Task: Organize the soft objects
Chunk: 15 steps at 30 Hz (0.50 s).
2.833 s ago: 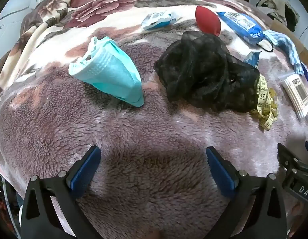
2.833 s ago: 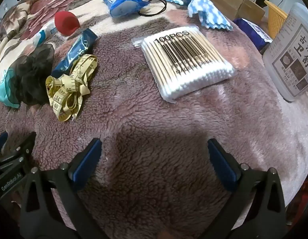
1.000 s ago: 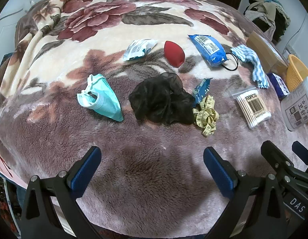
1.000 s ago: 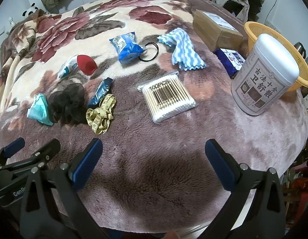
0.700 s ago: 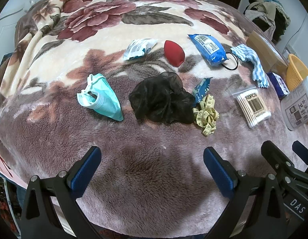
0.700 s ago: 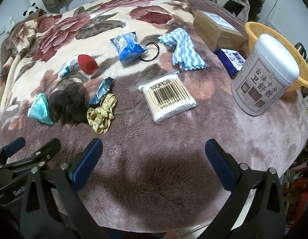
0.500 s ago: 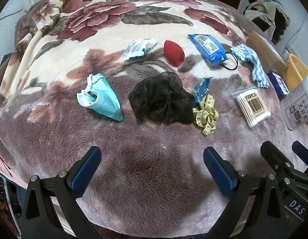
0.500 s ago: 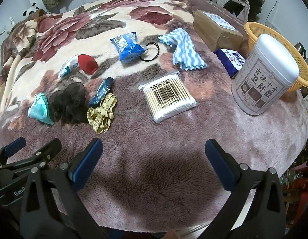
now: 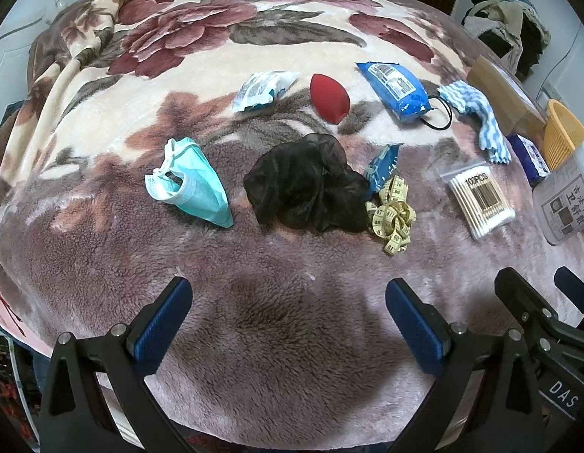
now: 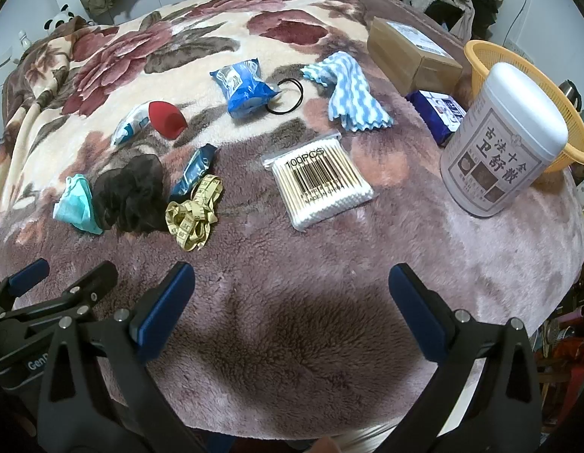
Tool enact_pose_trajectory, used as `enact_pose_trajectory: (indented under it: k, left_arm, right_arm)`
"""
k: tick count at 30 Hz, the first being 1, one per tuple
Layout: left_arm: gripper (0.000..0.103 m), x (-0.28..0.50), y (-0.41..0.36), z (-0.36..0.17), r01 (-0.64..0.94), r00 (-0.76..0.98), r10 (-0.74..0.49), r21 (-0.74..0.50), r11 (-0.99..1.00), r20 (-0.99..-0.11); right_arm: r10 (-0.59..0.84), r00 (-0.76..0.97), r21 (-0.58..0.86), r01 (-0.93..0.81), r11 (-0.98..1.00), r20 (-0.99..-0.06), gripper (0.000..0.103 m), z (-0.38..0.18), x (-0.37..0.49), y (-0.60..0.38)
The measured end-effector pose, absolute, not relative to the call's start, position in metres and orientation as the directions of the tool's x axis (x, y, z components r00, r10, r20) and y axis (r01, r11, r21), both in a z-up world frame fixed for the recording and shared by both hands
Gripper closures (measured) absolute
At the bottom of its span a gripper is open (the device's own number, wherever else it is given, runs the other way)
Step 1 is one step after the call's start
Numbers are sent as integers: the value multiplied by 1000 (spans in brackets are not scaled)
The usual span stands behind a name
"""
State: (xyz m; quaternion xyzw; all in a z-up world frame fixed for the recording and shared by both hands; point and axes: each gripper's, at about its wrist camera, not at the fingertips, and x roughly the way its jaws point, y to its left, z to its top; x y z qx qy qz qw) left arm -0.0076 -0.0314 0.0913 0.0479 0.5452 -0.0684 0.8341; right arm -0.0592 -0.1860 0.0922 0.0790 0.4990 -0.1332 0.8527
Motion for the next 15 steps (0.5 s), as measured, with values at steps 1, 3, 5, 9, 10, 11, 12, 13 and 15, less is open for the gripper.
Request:
enact_pose_trajectory:
  k: [1, 3, 5, 9, 10, 11, 12, 13, 15]
  left_arm:
    - [0, -8, -31, 91, 167, 396, -62, 6, 986, -916]
    - [0, -8, -31, 91, 166, 395, -61, 6, 986, -917]
    - [0, -8, -31, 90, 167, 395, -61, 6, 986, -917]
    - [0, -6, -30, 88, 171, 392, -61, 8, 985, -918]
    - [0, -4, -30, 87, 171, 390, -57, 11, 985, -919]
    - [0, -2, -27, 84, 167, 386, -52, 14, 986, -921]
    - [0, 0, -25, 82, 163, 381, -49, 15, 987, -923]
    - [0, 2, -20, 80, 153, 377, -45, 14, 988, -925]
    - [0, 6, -12, 76, 133, 373, -43, 8, 991, -927]
  right_arm:
    - [-148, 466, 2, 306, 952, -872, 0, 92, -59, -186]
    - [-147, 466, 2, 305, 952, -873, 0, 91, -59, -187]
    - [-145, 467, 4, 305, 952, -872, 0, 91, -59, -188]
    - [-141, 468, 8, 302, 953, -873, 0, 90, -59, -190]
    - [-140, 468, 9, 303, 953, -873, 0, 89, -58, -193]
    - [-141, 467, 9, 304, 953, -873, 0, 89, -58, -196]
    - [-145, 466, 5, 305, 952, -873, 0, 88, -58, -199]
    - [-150, 463, -1, 307, 952, -874, 0, 86, -57, -202]
    - [-154, 456, -9, 304, 953, -877, 0, 81, -54, -210]
